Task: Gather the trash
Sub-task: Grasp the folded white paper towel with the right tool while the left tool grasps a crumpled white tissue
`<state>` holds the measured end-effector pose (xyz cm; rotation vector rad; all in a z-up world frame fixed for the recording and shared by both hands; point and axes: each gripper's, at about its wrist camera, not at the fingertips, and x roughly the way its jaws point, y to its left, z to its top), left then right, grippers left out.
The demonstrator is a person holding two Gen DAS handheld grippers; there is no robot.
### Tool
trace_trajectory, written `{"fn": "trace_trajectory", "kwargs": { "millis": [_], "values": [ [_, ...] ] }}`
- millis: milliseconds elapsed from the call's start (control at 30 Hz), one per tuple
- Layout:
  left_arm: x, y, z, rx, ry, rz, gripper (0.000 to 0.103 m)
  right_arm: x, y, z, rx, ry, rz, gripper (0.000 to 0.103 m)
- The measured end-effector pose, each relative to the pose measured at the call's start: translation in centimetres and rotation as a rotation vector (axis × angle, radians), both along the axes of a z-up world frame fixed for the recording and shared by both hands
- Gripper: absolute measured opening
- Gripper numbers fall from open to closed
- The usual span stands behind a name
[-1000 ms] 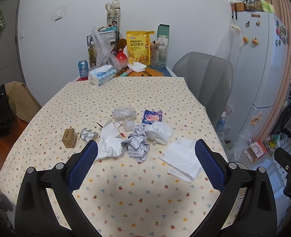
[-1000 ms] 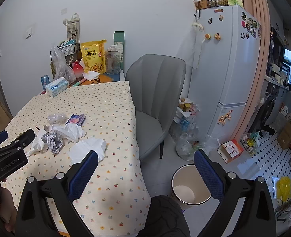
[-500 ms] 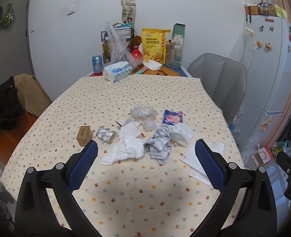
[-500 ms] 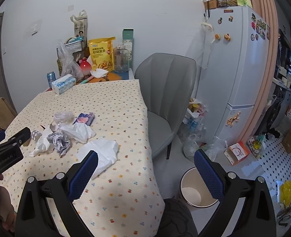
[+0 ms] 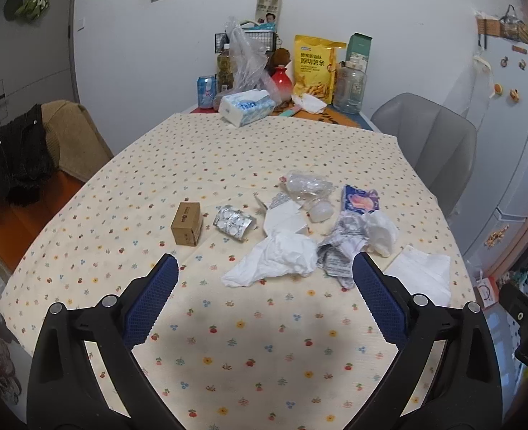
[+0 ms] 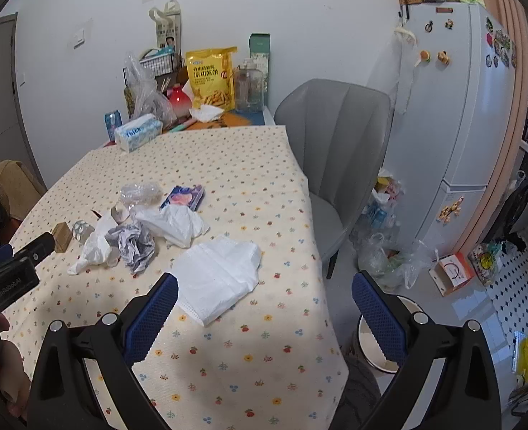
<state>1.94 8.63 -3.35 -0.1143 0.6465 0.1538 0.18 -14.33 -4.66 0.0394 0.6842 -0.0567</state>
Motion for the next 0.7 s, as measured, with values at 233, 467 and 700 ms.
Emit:
{"fn": "trace_trajectory", "kwargs": {
  "millis": [233, 467, 700],
  "values": [
    [1.8, 1.6, -2.5, -0.048, 0.062, 0.008, 0.073, 1.7, 1.1, -2.1, 0.017, 0.058, 0.038, 0.095],
    [4.3, 1.2, -4.2, -0.056, 0.106, -0.006, 0.070, 3.6, 0.8, -4.1, 0.035, 0.114, 0.046, 0.095],
    [6.9, 1.1, -5.4, -0.070, 0.138, -0.012, 0.061, 5.5, 0.4, -5.2, 0.054, 0.151, 0.045, 0.093]
  ]
}}
